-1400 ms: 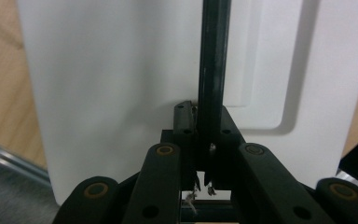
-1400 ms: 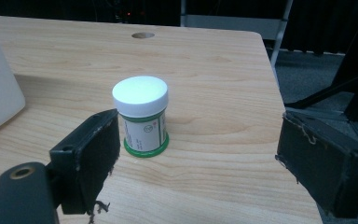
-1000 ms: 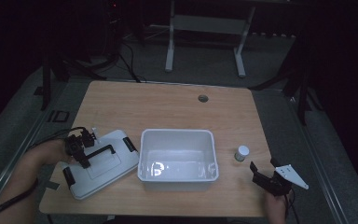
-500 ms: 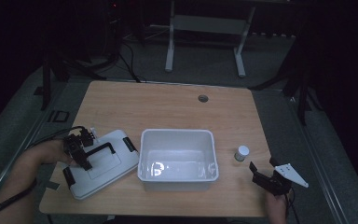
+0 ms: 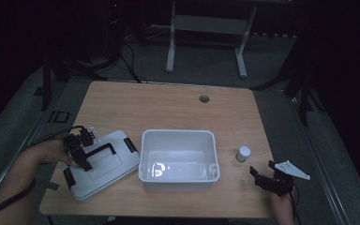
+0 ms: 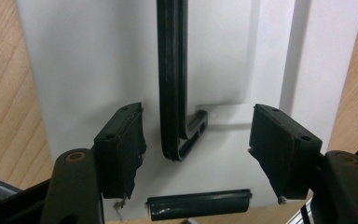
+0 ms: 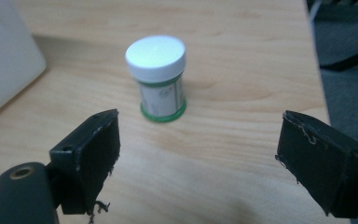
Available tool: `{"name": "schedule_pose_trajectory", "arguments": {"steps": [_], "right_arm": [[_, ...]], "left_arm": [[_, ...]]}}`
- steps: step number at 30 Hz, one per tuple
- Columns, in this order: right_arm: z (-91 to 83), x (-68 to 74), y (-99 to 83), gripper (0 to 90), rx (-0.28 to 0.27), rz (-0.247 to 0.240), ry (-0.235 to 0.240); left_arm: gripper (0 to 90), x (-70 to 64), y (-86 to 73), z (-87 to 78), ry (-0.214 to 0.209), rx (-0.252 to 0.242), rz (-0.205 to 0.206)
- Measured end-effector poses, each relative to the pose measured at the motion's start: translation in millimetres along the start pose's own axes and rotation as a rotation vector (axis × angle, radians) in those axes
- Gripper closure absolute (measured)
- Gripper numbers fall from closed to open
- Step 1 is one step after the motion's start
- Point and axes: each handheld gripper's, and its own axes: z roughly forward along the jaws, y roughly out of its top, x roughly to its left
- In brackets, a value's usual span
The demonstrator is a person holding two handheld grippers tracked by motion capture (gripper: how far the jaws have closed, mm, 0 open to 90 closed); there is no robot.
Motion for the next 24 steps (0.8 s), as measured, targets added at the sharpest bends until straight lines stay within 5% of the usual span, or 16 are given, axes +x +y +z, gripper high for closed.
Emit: {"name": "schedule_pose_trajectory", "arguments": {"steps": [7, 18, 24], "right_arm": [[-1.5, 2.9, 19.6, 12.7, 0.187, -0.092, 0.016], [7.6, 2.9, 34.9, 12.7, 0.555, -0.116, 0.000], [7.3, 1.4, 48.3, 11.6, 0.685, -0.132, 0.010]], "left_arm": [[35.0, -0.2, -4.3, -0.9, -0.008, 0.004, -0.007], [35.1, -1.7, -7.6, -2.7, -0.015, 0.005, -0.014], [35.1, -3.0, -7.3, -2.8, -0.019, 0.012, -0.012]]}}
